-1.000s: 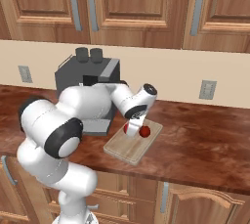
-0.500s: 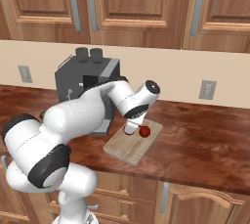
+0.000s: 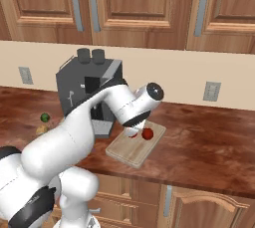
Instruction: Place the avocado, onion, tomato, and bell pepper on the cutting board.
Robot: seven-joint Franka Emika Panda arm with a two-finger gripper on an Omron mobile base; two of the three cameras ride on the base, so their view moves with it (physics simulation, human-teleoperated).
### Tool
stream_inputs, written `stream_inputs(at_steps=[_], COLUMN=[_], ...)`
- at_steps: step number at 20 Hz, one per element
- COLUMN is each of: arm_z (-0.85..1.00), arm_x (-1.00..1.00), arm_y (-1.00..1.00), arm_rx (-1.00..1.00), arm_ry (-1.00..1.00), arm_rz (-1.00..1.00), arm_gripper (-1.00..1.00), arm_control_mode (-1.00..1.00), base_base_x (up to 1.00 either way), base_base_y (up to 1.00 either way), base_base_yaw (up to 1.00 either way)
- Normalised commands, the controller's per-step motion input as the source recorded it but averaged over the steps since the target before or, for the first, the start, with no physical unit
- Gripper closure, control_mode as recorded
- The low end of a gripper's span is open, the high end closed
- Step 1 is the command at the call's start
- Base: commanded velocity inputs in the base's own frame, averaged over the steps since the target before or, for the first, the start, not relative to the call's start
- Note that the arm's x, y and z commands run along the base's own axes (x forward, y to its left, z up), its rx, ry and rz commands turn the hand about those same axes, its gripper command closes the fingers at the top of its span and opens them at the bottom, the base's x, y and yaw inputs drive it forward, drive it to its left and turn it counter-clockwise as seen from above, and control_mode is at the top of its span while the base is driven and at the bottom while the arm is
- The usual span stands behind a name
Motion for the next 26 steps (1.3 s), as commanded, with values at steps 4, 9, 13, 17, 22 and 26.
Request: stream_inputs(at_steps=[4, 9, 13, 17, 22, 26], arm_z=[0.23, 0.02, 0.08, 0.22, 0.07, 0.0], arm_x=[-0.3, -0.03, -0.36, -0.53, -0.37, -0.22], arm_y=[0.39, 0.54, 0.33, 0.24, 0.38, 0.41], arm_rx=[-0.01, -0.05, -0.06, -0.06, -0.09, -0.1], arm_ry=[-0.15, -0.01, -0.01, -0.04, -0.12, -0.13], arm_rz=[0.0, 0.12, 0.14, 0.07, 0.19, 0.26], arm_gripper=[-1.0, -1.0, -1.0, -1.0, -1.0, -1.0], arm_control_mode=[-1.0, -1.0, -1.0, -1.0, -1.0, -1.0], base_base_x=[0.0, 0.0, 0.0, 0.0, 0.0, 0.0], base_base_y=[0.0, 0.0, 0.0, 0.0, 0.0, 0.0], base_base_yaw=[0.0, 0.0, 0.0, 0.0, 0.0, 0.0])
